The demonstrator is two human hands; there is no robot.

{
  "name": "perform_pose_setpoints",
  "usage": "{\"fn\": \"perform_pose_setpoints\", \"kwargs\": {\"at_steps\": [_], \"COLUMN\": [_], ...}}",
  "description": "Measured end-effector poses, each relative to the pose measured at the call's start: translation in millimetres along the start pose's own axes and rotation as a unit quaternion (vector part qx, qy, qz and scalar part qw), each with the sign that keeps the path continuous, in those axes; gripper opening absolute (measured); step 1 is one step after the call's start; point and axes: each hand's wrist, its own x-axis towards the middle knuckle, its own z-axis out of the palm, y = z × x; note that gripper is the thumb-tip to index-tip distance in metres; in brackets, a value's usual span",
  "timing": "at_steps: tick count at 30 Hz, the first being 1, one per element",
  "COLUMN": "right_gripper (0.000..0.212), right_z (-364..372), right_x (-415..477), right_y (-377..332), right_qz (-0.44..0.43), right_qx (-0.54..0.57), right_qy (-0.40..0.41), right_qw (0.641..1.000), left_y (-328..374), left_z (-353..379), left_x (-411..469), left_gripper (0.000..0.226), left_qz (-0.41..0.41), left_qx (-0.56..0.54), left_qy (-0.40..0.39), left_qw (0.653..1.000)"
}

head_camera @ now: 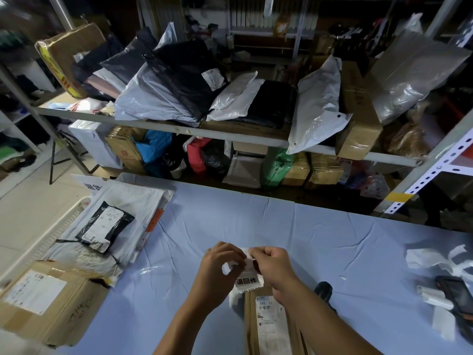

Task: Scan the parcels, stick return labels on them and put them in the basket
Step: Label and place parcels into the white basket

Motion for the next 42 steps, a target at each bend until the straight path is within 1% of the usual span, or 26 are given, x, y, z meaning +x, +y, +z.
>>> {"fn": "perform_pose_setpoints", "kwargs": {"at_steps": [2, 4, 7, 9, 10, 13, 15, 16, 17, 20, 21, 22, 24, 26, 28, 30, 32, 34, 37, 39, 42], "right_gripper": [0.017, 0.018, 0.013, 0.012, 0.012, 0.010, 0.018, 0.021, 0.022, 0.021, 0.024, 0.026, 0.027, 0.026, 0.026, 0.026, 0.023, 0.016, 0.007, 0.007, 0.005], "right_z": [-1, -3, -4, -5, -6, -8, -10, -12, -14, -20, -22, -24, -28, -34, -41, -48, -56, -64, -71, -75, -79], "right_x": [8, 19, 31, 35, 38, 42, 38, 33, 26, -1, -10, -17, -27, -37, -45, -53, -62, -70, -79, -82, -85], "right_y": [-1, -3, -7, -7, -6, -3, 0, 1, 1, 6, 9, 13, 20, 29, 40, 51, 64, 80, 107, 129, 158], "right_qz": [0.002, 0.004, 0.030, 0.021, 0.006, -0.030, -0.047, -0.063, -0.083, -0.110, -0.125, -0.145, -0.171, -0.175, -0.172, -0.162, -0.150, -0.130, -0.097, -0.082, -0.059], "right_qx": [-0.023, -0.028, 0.028, 0.066, 0.068, 0.007, -0.040, -0.057, -0.062, -0.015, -0.020, -0.043, -0.081, -0.070, -0.048, -0.032, -0.021, -0.012, -0.007, -0.047, -0.122], "right_qy": [0.014, 0.028, 0.027, 0.026, 0.029, 0.060, 0.078, 0.072, 0.047, -0.098, -0.131, -0.143, -0.128, -0.107, -0.083, -0.059, -0.046, -0.033, 0.016, 0.056, 0.099], "right_qw": [1.000, 0.999, 0.999, 0.997, 0.997, 0.998, 0.995, 0.994, 0.994, 0.989, 0.983, 0.978, 0.974, 0.976, 0.980, 0.985, 0.987, 0.991, 0.995, 0.994, 0.986], "left_y": [1, 3, 8, 11, 11, 11, 11, 10, 10, 8, 7, 7, 7, 8, 11, 14, 16, 17, 17, 17, 16], "left_z": [-2, -5, -11, -17, -19, -23, -21, -19, -16, -9, -6, -4, 2, 9, 18, 30, 42, 55, 76, 92, 116], "left_x": [2, 4, 7, 8, 8, 6, 1, -2, -5, -15, -18, -21, -28, -36, -46, -58, -72, -86, -106, -121, -139], "left_gripper": [0.020, 0.020, 0.021, 0.016, 0.016, 0.021, 0.028, 0.032, 0.035, 0.043, 0.044, 0.043, 0.042, 0.045, 0.045, 0.034, 0.023, 0.019, 0.022, 0.023, 0.025], "left_qz": [0.010, -0.002, -0.033, -0.043, -0.049, -0.086, -0.101, -0.107, -0.113, -0.124, -0.122, -0.120, -0.120, -0.132, -0.167, -0.207, -0.251, -0.282, -0.301, -0.306, -0.293], "left_qx": [0.009, -0.008, -0.041, -0.064, -0.085, -0.125, -0.129, -0.135, -0.141, -0.131, -0.127, -0.128, -0.132, -0.141, -0.167, -0.185, -0.226, -0.247, -0.211, -0.167, -0.087], "left_qy": [0.011, 0.038, 0.094, 0.115, 0.121, 0.109, 0.093, 0.086, 0.080, 0.062, 0.054, 0.045, 0.027, 0.012, 0.015, 0.032, 0.047, 0.055, 0.056, 0.051, 0.022], "left_qw": [1.000, 0.999, 0.994, 0.990, 0.988, 0.982, 0.982, 0.981, 0.980, 0.982, 0.983, 0.983, 0.984, 0.981, 0.972, 0.960, 0.940, 0.925, 0.928, 0.936, 0.952]}}
